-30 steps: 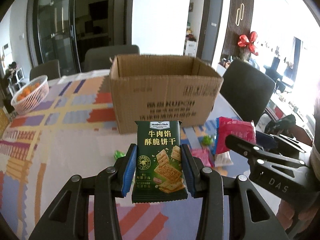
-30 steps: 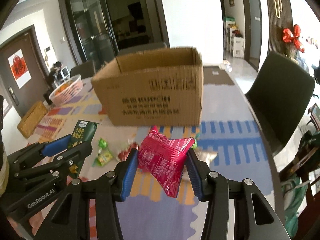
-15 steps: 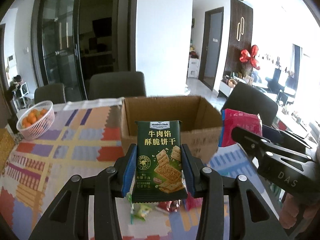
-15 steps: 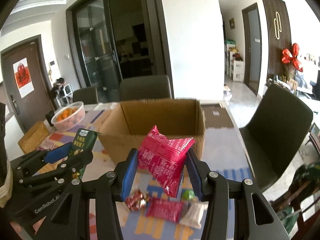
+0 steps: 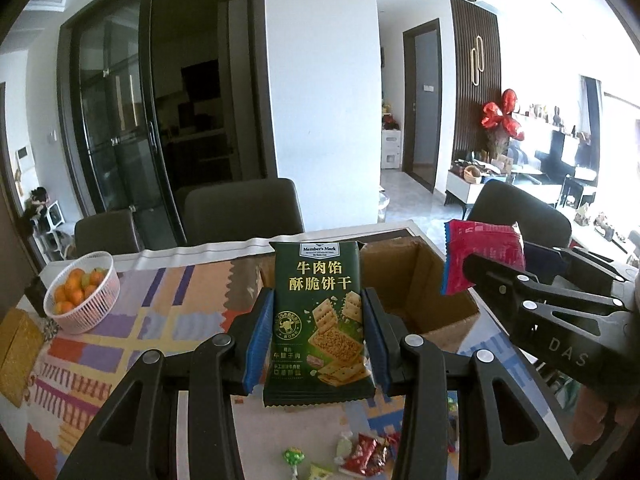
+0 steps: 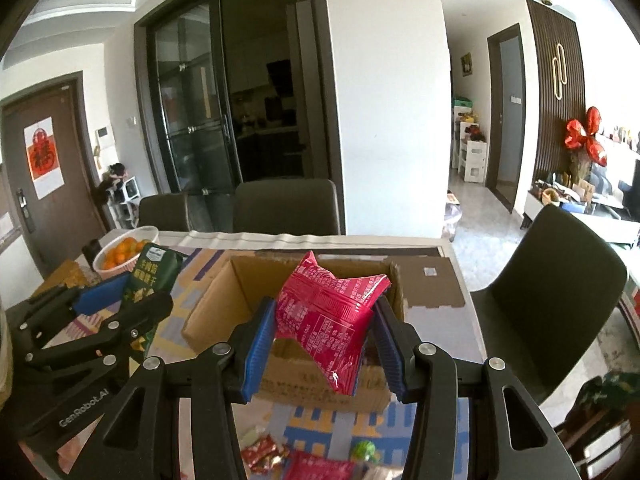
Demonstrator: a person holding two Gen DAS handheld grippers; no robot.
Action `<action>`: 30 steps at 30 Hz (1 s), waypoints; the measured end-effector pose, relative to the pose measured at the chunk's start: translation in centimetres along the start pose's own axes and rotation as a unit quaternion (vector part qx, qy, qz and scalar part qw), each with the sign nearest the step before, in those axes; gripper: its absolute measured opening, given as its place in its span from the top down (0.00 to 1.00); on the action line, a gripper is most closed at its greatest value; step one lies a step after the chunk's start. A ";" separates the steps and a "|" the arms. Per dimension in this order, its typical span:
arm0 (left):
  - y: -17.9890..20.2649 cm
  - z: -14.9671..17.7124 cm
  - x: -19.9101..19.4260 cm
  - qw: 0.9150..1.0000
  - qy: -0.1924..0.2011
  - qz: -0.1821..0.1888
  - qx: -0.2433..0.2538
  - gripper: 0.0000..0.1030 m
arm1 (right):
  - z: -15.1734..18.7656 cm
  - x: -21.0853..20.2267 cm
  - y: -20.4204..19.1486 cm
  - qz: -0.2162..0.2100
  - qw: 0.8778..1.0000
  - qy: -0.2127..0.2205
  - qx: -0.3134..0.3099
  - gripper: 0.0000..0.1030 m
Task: Organize snacks
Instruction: 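Carry the green pack with the left tool while the right tool carries the red bag over the box, then open the right tool to drop the red bag into the box while the left tool releases the green pack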
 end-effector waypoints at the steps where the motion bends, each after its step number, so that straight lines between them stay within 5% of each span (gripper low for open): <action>1: -0.1 -0.2 0.3 1.000 -0.001 0.000 0.000 0.59 | -0.3 0.3 0.0 0.002 1.000 -0.001 -0.003 0.52; 21: -1.8 0.3 8.6 0.997 -0.069 0.009 0.018 0.54 | -0.4 7.5 0.1 0.023 0.998 -0.049 -0.034 0.52; 24: -2.0 0.4 8.4 0.998 -0.066 0.003 0.017 0.44 | -0.2 7.8 0.7 0.040 0.997 -0.051 -0.033 0.35; 30: -2.2 0.5 5.8 0.999 -0.051 -0.002 0.015 0.38 | 0.5 6.5 1.0 0.042 0.997 -0.052 -0.026 0.34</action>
Point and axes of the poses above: each gripper's, at about its wrist camera, not at the fingertips, and x roughly the way its jaws point, y to its right, z to its underside, the point moved 4 cm from there along x, roughly the way its jaws point, and after that the axes turned 11 degrees about z, right-handed, at the moved point
